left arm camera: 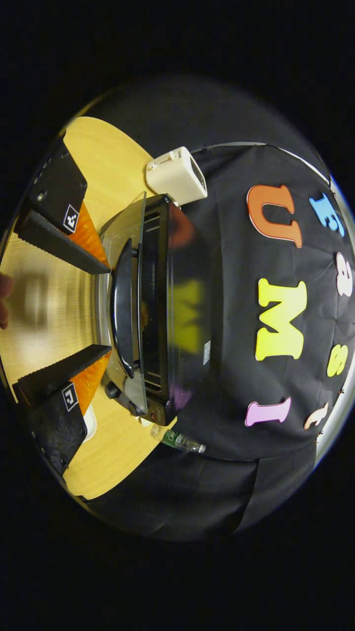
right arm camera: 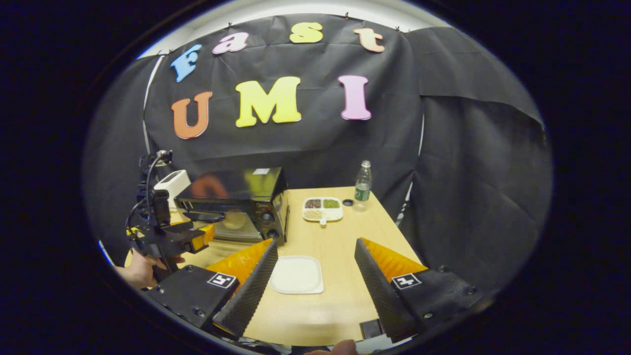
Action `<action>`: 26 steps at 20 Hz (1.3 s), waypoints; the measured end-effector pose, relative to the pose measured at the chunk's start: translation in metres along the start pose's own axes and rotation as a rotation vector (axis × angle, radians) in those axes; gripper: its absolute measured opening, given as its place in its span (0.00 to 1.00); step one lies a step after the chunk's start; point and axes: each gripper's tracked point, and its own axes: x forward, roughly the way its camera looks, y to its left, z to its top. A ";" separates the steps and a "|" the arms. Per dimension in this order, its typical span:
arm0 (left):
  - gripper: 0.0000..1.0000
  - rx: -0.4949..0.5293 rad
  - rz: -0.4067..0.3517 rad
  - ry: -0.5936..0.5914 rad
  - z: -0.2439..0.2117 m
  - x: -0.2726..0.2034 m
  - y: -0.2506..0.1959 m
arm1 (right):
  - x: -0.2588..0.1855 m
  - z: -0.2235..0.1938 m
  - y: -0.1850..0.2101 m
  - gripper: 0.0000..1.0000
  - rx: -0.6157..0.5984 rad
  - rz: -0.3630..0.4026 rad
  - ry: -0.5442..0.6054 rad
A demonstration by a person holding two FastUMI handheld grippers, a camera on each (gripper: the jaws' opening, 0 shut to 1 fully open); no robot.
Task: Open the electric oven with the left hand, put the food in, and close the electric oven.
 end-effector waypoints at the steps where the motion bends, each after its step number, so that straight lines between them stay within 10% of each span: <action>1: 0.94 -0.013 0.002 -0.021 0.012 -0.007 0.000 | 0.005 0.009 0.001 1.00 -0.016 0.014 -0.022; 13: 0.94 -0.008 -0.022 -0.338 0.132 -0.225 0.016 | -0.090 0.077 0.068 1.00 -0.008 0.071 -0.291; 26: 0.94 -0.019 0.044 -0.460 0.084 -0.379 0.042 | -0.220 0.039 0.141 1.00 -0.054 0.132 -0.379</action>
